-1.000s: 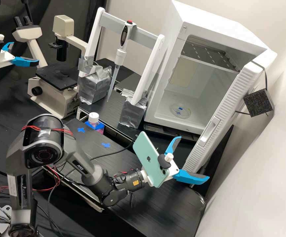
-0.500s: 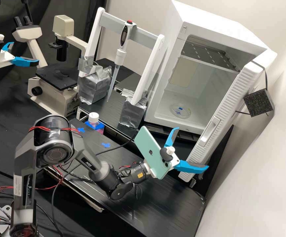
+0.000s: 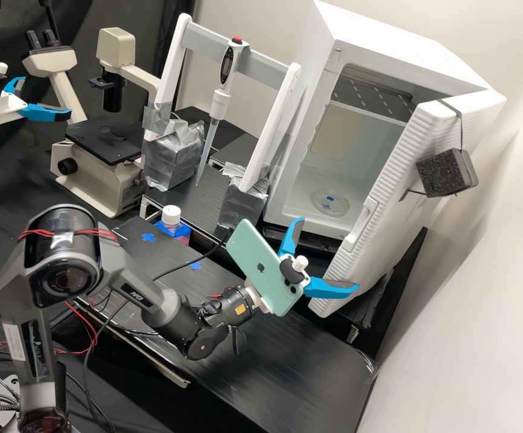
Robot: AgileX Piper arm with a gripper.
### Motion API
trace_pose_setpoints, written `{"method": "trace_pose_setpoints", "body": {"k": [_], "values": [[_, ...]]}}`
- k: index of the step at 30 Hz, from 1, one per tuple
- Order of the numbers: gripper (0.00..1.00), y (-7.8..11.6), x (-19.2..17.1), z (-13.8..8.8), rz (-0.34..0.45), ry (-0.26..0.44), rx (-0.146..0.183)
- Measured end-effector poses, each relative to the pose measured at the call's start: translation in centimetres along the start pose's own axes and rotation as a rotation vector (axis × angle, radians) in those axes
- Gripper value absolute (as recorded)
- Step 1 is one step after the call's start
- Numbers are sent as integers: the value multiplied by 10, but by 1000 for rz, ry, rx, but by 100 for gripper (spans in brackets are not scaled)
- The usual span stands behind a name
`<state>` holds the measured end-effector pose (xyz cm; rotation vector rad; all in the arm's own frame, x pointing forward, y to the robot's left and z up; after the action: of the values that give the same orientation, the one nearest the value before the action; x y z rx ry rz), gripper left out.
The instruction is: Close the door
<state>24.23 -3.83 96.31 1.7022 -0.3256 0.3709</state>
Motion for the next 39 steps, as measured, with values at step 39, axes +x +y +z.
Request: {"method": "trace_pose_setpoints", "body": {"k": [39], "values": [[100,-78,17,-66,-327,308,50]]}}
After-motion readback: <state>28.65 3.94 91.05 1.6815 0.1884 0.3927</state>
